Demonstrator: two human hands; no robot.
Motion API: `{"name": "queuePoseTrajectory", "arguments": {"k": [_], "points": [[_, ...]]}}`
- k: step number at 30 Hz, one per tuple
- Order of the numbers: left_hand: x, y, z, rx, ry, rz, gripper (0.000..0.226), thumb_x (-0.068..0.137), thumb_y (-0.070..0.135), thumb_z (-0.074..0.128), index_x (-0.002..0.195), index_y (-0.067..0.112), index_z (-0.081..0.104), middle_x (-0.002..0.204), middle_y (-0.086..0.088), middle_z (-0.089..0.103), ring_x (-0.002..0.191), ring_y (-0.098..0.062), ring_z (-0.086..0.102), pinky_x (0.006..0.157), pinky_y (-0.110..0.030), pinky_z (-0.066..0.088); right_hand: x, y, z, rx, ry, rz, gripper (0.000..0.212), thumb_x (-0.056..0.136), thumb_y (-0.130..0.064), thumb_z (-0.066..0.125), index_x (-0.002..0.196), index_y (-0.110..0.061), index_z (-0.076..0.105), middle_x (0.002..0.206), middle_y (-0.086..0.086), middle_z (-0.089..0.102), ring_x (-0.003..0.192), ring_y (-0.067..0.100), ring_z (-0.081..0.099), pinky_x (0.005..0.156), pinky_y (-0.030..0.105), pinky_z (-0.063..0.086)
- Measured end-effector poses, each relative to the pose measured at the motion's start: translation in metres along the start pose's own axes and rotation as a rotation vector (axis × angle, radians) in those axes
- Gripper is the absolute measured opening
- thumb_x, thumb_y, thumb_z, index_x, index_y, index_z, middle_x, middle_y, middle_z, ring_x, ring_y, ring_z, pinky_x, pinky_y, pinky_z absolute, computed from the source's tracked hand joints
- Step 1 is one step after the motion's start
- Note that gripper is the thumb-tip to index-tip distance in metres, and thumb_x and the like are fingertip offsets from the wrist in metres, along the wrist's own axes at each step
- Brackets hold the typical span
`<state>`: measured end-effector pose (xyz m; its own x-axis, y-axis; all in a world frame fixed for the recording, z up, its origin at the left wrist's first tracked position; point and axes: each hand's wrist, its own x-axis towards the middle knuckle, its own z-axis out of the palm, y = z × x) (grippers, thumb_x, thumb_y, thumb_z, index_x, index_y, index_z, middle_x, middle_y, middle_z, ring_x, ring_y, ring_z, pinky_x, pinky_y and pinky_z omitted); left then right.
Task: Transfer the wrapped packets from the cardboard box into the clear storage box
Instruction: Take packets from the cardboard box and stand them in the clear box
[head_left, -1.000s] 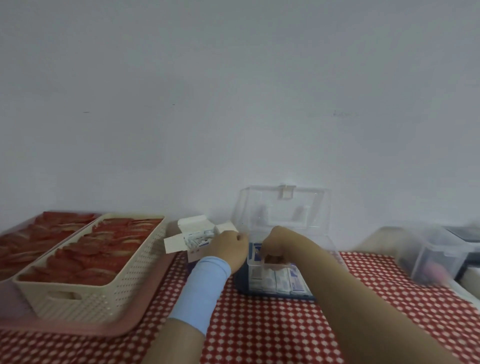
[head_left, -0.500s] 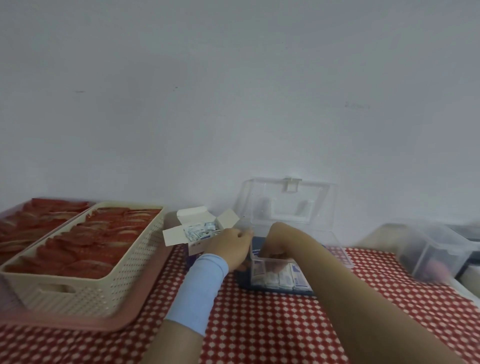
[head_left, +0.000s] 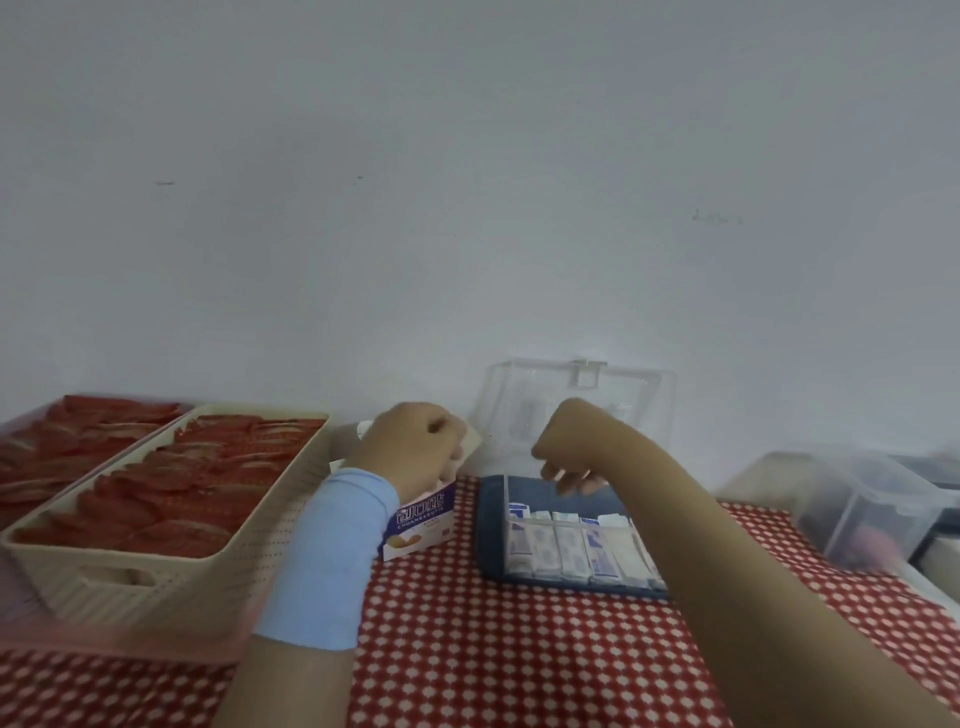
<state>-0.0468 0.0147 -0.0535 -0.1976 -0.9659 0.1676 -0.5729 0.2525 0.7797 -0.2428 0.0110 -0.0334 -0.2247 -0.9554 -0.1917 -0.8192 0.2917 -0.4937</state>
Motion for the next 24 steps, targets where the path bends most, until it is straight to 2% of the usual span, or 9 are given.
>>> {"name": "queuePoseTrajectory", "arguments": {"k": [2,4,7,9,12,16,19,22,24], "points": [[0.004,-0.015,-0.016,0.149,0.117,0.042,0.016,0.093,0.039,0.054,0.084,0.037,0.068,0.085,0.019,0.072,0.077,-0.005,0.069,0.08,-0.035,0.057,0.0,-0.013,-0.004,-0.069,0.13,-0.09,0.015,0.09,-0.008,0.058,0.1,-0.002,0.069,0.088,0.01,0.077,0.071,0.025,0.075,0.072,0.041,0.063],[0.005,-0.027,-0.023,0.216,0.121,0.044,0.006,0.087,0.043,0.063,0.092,0.044,0.064,0.104,0.021,0.067,0.094,-0.003,0.062,0.09,-0.033,0.052,-0.004,-0.028,-0.002,-0.028,0.231,-0.238,0.019,0.09,-0.011,0.059,0.101,-0.009,0.074,0.095,0.005,0.077,0.083,0.025,0.074,0.081,0.043,0.061],[0.004,-0.041,-0.024,0.454,0.011,-0.041,0.065,0.073,0.056,0.074,0.132,0.038,0.052,0.136,0.007,0.051,0.128,-0.018,0.044,0.108,-0.037,0.039,-0.019,-0.053,0.016,0.012,0.213,-0.46,0.018,0.094,-0.017,0.062,0.103,-0.024,0.077,0.105,-0.005,0.075,0.096,0.015,0.068,0.089,0.036,0.057],[0.004,-0.045,-0.022,0.566,-0.026,-0.071,0.087,0.069,0.061,0.075,0.144,0.034,0.04,0.146,0.004,0.043,0.137,-0.021,0.035,0.114,-0.038,0.033,-0.018,-0.061,0.03,-0.073,0.173,-0.541,0.017,0.094,-0.022,0.065,0.106,-0.027,0.076,0.111,-0.009,0.073,0.1,0.011,0.066,0.093,0.032,0.054],[0.005,-0.052,-0.019,0.516,-0.01,-0.02,0.083,0.075,0.047,0.078,0.147,0.029,0.039,0.146,0.004,0.046,0.134,-0.017,0.041,0.111,-0.031,0.034,-0.009,-0.066,0.047,-0.194,0.135,-0.591,0.018,0.093,-0.023,0.067,0.106,-0.029,0.077,0.11,-0.01,0.074,0.098,0.009,0.066,0.09,0.031,0.055],[0.005,-0.056,-0.02,0.389,-0.034,0.044,0.08,0.076,0.034,0.081,0.146,0.028,0.042,0.141,0.006,0.052,0.125,-0.014,0.051,0.097,-0.021,0.037,-0.002,-0.069,0.06,-0.361,0.107,-0.625,0.019,0.093,-0.028,0.065,0.107,-0.033,0.077,0.107,-0.01,0.073,0.094,0.011,0.066,0.086,0.033,0.056],[0.007,-0.058,-0.022,0.338,-0.064,0.023,0.082,0.073,0.036,0.081,0.145,0.03,0.043,0.139,0.006,0.054,0.123,-0.014,0.052,0.1,-0.024,0.042,0.002,-0.073,0.063,-0.413,0.095,-0.63,0.019,0.093,-0.029,0.064,0.106,-0.035,0.076,0.104,-0.01,0.074,0.091,0.012,0.066,0.083,0.035,0.058],[0.009,-0.059,-0.027,0.347,-0.072,0.026,0.081,0.065,0.051,0.072,0.141,0.038,0.045,0.139,0.011,0.054,0.124,-0.013,0.052,0.107,-0.036,0.044,0.005,-0.078,0.063,-0.466,0.086,-0.616,0.015,0.09,-0.033,0.066,0.101,-0.036,0.076,0.097,-0.012,0.072,0.086,0.011,0.065,0.078,0.031,0.057],[0.011,-0.059,-0.031,0.329,-0.034,0.055,0.065,0.075,0.039,0.067,0.138,0.037,0.051,0.141,0.009,0.052,0.128,-0.014,0.049,0.109,-0.036,0.041,0.008,-0.08,0.065,-0.489,0.101,-0.61,0.014,0.09,-0.035,0.066,0.099,-0.034,0.076,0.094,-0.009,0.072,0.084,0.013,0.065,0.077,0.031,0.057]]}}
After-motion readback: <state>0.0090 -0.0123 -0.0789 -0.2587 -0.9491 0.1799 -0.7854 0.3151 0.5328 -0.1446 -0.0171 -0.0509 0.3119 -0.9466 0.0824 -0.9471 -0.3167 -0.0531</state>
